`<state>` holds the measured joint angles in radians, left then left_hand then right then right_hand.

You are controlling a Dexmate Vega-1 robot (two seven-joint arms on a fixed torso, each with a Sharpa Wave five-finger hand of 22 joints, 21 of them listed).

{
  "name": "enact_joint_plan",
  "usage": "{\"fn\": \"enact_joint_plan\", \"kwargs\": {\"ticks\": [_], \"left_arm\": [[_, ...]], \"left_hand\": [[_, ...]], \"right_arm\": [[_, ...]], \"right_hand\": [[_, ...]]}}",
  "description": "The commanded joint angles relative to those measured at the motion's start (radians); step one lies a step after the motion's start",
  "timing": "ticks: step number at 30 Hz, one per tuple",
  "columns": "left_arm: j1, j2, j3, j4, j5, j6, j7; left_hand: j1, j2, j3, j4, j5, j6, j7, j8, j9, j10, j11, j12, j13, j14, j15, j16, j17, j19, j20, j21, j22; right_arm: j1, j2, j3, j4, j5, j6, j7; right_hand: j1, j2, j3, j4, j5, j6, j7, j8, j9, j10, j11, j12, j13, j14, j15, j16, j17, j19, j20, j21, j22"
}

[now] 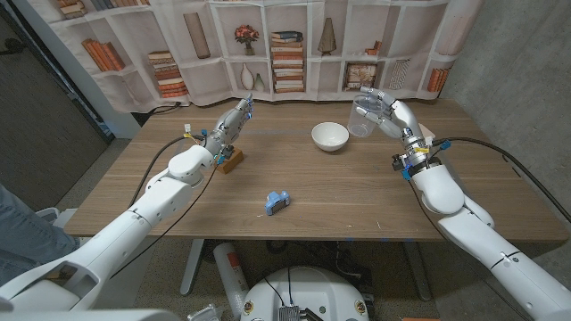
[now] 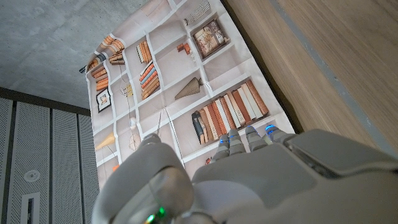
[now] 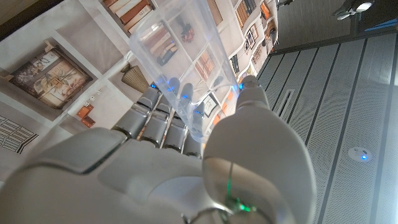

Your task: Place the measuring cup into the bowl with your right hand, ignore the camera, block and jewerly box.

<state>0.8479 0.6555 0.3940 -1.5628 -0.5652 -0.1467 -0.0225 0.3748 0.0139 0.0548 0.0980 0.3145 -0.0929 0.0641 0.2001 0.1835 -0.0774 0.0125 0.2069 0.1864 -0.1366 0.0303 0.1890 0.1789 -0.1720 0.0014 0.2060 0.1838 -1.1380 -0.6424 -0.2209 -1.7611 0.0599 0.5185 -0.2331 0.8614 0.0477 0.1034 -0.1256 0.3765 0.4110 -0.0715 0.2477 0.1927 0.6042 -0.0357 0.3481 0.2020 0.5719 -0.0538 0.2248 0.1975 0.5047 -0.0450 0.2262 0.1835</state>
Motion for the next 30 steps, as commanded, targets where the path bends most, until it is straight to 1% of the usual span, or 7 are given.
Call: {"fn": "enact_joint_plan", "kwargs": {"ticks": [1,13,16,17,24,30], "left_arm": [[0.017,0.013,-0.004,-0.030,0.005,0.010,0.012],[0.029,0.023,-0.008,-0.048,0.006,0.015,0.017],[0.032,0.024,-0.011,-0.048,0.004,0.013,0.017],[0.032,0.024,-0.011,-0.048,0.004,0.013,0.016],[0.031,0.024,-0.012,-0.045,0.003,0.011,0.014],[0.028,0.021,-0.012,-0.039,0.002,0.008,0.010]], "left_hand": [[0.002,0.010,-0.007,0.004,-0.002,0.002,0.001,-0.003,0.004,0.004,0.002,-0.002,0.002,0.005,0.001,-0.001,0.005,-0.029,-0.005,-0.001,0.001],[0.003,0.011,-0.010,0.004,-0.002,0.003,0.001,-0.002,0.004,0.003,0.002,-0.002,0.002,0.005,0.002,-0.001,0.005,-0.030,-0.005,-0.001,0.001],[0.003,0.012,-0.010,0.004,-0.002,0.003,0.001,-0.002,0.004,0.004,0.003,-0.002,0.002,0.005,0.002,-0.001,0.005,-0.030,-0.005,-0.001,0.001],[0.003,0.012,-0.010,0.004,-0.002,0.003,0.001,-0.002,0.004,0.003,0.003,-0.002,0.002,0.005,0.002,-0.001,0.005,-0.030,-0.004,-0.001,0.001],[0.004,0.012,-0.011,0.003,-0.003,0.002,0.001,-0.003,0.004,0.002,0.004,-0.003,0.002,0.005,0.001,-0.001,0.005,-0.030,-0.005,-0.001,0.001],[0.004,0.013,-0.013,0.003,-0.003,0.002,0.000,-0.003,0.004,0.003,0.001,-0.002,0.002,0.005,0.001,-0.001,0.005,-0.030,-0.005,-0.001,0.001]], "right_arm": [[0.038,0.002,-0.027,0.018,0.006,-0.013,0.007],[0.079,0.017,-0.059,0.050,-0.008,-0.022,-0.004],[0.091,0.025,-0.067,0.060,-0.016,-0.025,-0.013],[0.096,0.027,-0.071,0.064,-0.014,-0.025,-0.013],[0.130,0.045,-0.095,0.096,-0.024,-0.021,-0.021],[0.159,0.064,-0.118,0.128,-0.037,-0.014,-0.033]], "right_hand": [[0.009,0.009,0.003,0.000,-0.004,0.010,0.000,-0.002,0.004,0.041,-0.037,-0.004,0.004,0.013,-0.105,-0.001,0.003,0.010,-0.067,0.001,0.005],[0.009,0.010,0.002,0.000,-0.009,0.020,-0.003,-0.001,0.004,0.041,-0.039,-0.007,0.004,0.019,-0.105,-0.001,0.004,0.012,-0.067,0.001,0.006],[0.009,0.010,0.002,0.001,-0.009,0.022,-0.004,-0.001,0.004,0.042,-0.037,-0.007,0.004,0.021,-0.106,-0.001,0.004,0.013,-0.067,0.001,0.006],[0.010,0.010,0.002,0.001,-0.010,0.023,-0.004,-0.001,0.004,0.043,-0.042,-0.008,0.004,0.022,-0.108,-0.001,0.004,0.014,-0.068,0.001,0.006],[0.010,0.012,0.002,0.001,-0.012,0.028,-0.006,-0.002,0.004,0.048,-0.036,-0.008,0.004,0.025,-0.112,-0.002,0.004,0.017,-0.069,0.001,0.006],[0.011,0.013,0.002,0.002,-0.014,0.032,-0.007,-0.002,0.004,0.048,-0.040,-0.009,0.003,0.025,-0.112,-0.003,0.004,0.018,-0.070,0.001,0.006]]}}
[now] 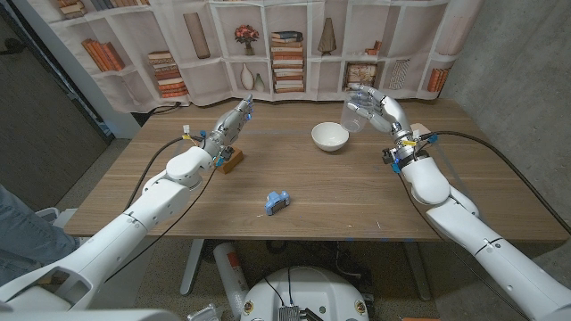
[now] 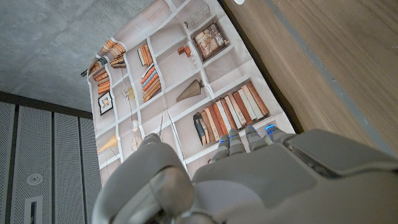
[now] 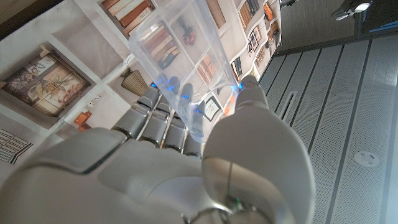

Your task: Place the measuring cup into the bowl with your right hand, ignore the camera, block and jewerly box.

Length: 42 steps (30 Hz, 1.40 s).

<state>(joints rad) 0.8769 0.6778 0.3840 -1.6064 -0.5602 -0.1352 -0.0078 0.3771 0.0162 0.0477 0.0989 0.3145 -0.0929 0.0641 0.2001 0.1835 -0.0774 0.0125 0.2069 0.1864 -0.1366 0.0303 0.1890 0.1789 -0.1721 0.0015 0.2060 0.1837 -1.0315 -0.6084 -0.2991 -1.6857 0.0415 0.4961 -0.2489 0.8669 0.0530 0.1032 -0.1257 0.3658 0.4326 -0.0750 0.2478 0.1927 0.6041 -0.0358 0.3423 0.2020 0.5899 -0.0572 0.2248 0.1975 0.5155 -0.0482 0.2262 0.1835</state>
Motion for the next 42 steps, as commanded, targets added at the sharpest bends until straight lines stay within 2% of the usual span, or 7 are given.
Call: {"fn": "enact_joint_plan", "kwargs": {"ticks": [1,18,34,42], "left_arm": [[-0.002,-0.001,-0.002,0.005,-0.003,-0.003,-0.004],[-0.008,-0.004,0.001,0.008,0.001,-0.010,-0.010],[-0.009,-0.008,0.003,0.019,-0.003,-0.015,-0.016],[-0.018,-0.014,0.007,0.030,-0.004,-0.015,-0.021]], "left_hand": [[0.002,0.011,-0.006,0.002,-0.003,0.002,0.001,-0.003,0.004,0.003,0.001,-0.002,0.002,0.005,0.001,-0.001,0.005,-0.030,-0.005,-0.001,0.001],[0.003,0.012,-0.009,0.002,-0.003,0.002,-0.001,-0.003,0.004,0.003,0.001,-0.003,0.002,0.006,0.001,-0.001,0.005,-0.031,-0.004,-0.001,0.001],[0.004,0.013,-0.013,0.002,-0.004,0.003,0.000,-0.003,0.004,0.005,0.001,-0.002,0.002,0.005,0.000,-0.001,0.005,-0.032,-0.004,-0.001,0.001],[0.005,0.014,-0.014,0.002,-0.004,0.003,0.000,-0.003,0.004,0.004,0.001,-0.002,0.002,0.006,0.000,-0.001,0.005,-0.032,-0.004,-0.001,0.001]], "right_arm": [[0.056,0.032,-0.043,0.058,-0.019,0.011,-0.017],[0.087,0.043,-0.062,0.080,0.000,-0.007,-0.024],[0.151,0.077,-0.104,0.143,0.001,-0.016,-0.026],[0.171,0.090,-0.117,0.169,-0.018,-0.018,-0.050]], "right_hand": [[0.005,0.008,0.002,0.002,-0.004,0.011,-0.002,-0.002,0.004,0.051,-0.036,-0.003,0.003,0.007,-0.108,-0.003,0.004,0.007,-0.067,0.001,0.006],[0.008,0.010,0.002,0.002,-0.009,0.020,-0.002,-0.003,0.004,0.055,-0.039,-0.006,0.002,0.010,-0.108,-0.005,0.004,0.008,-0.068,-0.001,0.006],[0.009,0.012,0.002,0.003,-0.013,0.024,-0.002,-0.005,0.004,0.060,-0.046,-0.008,0.002,0.012,-0.109,-0.006,0.005,0.010,-0.068,-0.002,0.006],[0.009,0.013,0.002,0.003,-0.016,0.026,-0.001,-0.007,0.004,0.062,-0.039,-0.009,0.002,0.015,-0.110,-0.007,0.005,0.012,-0.070,-0.002,0.006]]}}
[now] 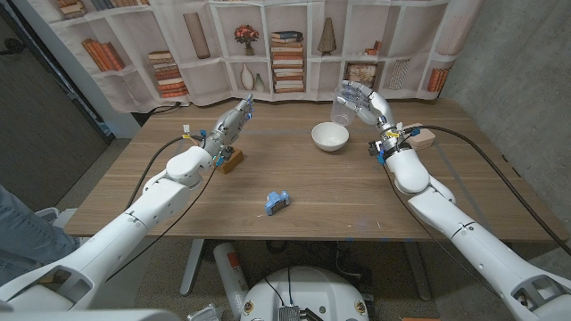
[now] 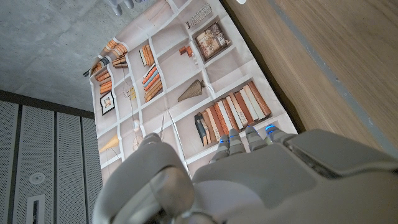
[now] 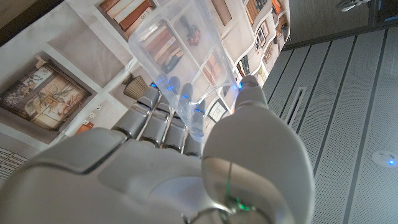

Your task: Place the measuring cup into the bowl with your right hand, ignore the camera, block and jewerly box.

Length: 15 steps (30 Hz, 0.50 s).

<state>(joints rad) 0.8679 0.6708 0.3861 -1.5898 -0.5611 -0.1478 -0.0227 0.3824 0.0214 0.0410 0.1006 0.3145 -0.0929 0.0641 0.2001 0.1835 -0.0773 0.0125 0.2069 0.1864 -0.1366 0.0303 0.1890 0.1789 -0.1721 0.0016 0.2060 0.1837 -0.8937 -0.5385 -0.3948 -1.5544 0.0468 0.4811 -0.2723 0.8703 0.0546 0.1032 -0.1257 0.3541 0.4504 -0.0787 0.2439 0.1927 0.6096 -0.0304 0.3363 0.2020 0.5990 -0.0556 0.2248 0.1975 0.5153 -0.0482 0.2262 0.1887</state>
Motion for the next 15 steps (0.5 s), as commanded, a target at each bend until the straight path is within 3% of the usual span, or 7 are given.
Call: {"fn": "enact_joint_plan", "kwargs": {"ticks": [1,15], "left_arm": [[-0.011,-0.009,0.006,0.016,-0.003,-0.003,-0.007],[-0.019,-0.012,0.009,0.024,-0.001,-0.002,-0.009]], "left_hand": [[-0.001,0.009,-0.008,0.000,-0.004,0.003,0.000,-0.003,0.004,0.005,0.000,-0.002,0.002,0.006,0.001,-0.001,0.005,-0.032,-0.004,-0.001,0.001],[0.001,0.011,-0.010,0.000,-0.004,0.004,0.001,-0.003,0.004,0.003,0.003,-0.003,0.002,0.006,0.001,-0.001,0.005,-0.032,-0.007,0.000,0.001]], "right_arm": [[0.035,0.022,-0.024,0.041,-0.036,-0.005,-0.037],[0.089,0.054,-0.059,0.116,-0.034,-0.007,-0.044]], "right_hand": [[0.006,0.011,0.002,0.003,-0.004,0.008,0.003,-0.003,0.004,0.057,-0.044,-0.003,0.002,0.006,-0.112,-0.006,0.005,0.012,-0.070,-0.002,0.001],[0.009,0.013,0.003,0.002,-0.007,0.013,0.002,-0.004,0.004,0.066,-0.048,-0.002,0.002,0.010,-0.114,-0.007,0.005,0.014,-0.071,-0.002,0.001]]}}
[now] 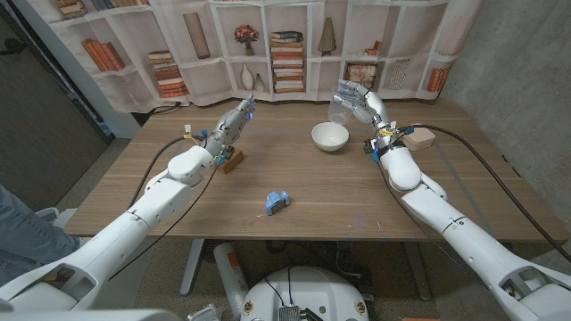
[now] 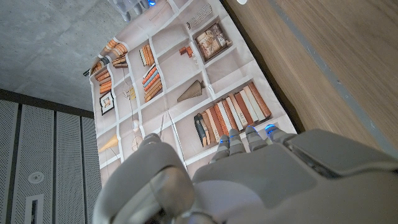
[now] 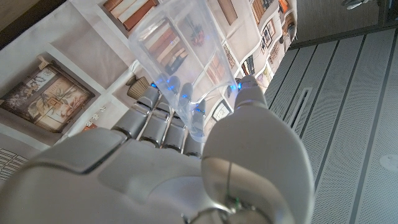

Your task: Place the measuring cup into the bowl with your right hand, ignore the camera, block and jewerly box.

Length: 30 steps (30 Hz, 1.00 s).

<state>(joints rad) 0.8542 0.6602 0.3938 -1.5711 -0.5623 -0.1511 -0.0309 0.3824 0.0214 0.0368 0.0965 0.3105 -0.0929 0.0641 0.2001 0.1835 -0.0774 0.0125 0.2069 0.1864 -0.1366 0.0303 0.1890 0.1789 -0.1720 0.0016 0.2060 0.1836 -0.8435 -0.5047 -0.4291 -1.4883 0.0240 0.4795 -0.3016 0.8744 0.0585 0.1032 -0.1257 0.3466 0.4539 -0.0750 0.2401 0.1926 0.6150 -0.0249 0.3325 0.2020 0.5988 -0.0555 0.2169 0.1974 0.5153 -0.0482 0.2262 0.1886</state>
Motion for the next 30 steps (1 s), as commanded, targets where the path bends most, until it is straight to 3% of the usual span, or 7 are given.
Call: {"fn": "enact_joint_plan", "kwargs": {"ticks": [1,30], "left_arm": [[-0.005,-0.001,0.001,0.005,0.000,0.002,-0.001],[-0.003,0.000,0.005,-0.016,0.010,0.023,0.021]], "left_hand": [[0.001,0.011,-0.006,0.004,0.000,0.004,0.001,-0.003,0.004,0.003,0.003,-0.003,0.002,0.005,0.000,-0.001,0.005,-0.032,-0.007,0.000,0.001],[0.002,0.014,-0.013,0.004,-0.001,0.004,0.001,-0.003,0.004,0.004,0.003,-0.003,0.002,0.005,0.000,-0.001,0.004,-0.033,-0.007,0.000,0.001]], "right_arm": [[0.042,0.021,-0.026,0.053,-0.011,-0.007,-0.015],[0.133,0.063,-0.074,0.216,-0.057,0.073,-0.060]], "right_hand": [[0.005,0.009,0.003,0.002,0.000,0.010,-0.001,0.000,0.005,0.060,-0.053,0.001,0.002,0.010,-0.115,0.001,0.005,0.014,-0.071,-0.002,0.001],[0.009,0.016,0.005,0.003,-0.007,0.020,-0.003,-0.002,0.005,0.065,-0.062,-0.001,0.004,0.013,-0.123,-0.001,0.006,0.016,-0.076,-0.004,0.002]]}}
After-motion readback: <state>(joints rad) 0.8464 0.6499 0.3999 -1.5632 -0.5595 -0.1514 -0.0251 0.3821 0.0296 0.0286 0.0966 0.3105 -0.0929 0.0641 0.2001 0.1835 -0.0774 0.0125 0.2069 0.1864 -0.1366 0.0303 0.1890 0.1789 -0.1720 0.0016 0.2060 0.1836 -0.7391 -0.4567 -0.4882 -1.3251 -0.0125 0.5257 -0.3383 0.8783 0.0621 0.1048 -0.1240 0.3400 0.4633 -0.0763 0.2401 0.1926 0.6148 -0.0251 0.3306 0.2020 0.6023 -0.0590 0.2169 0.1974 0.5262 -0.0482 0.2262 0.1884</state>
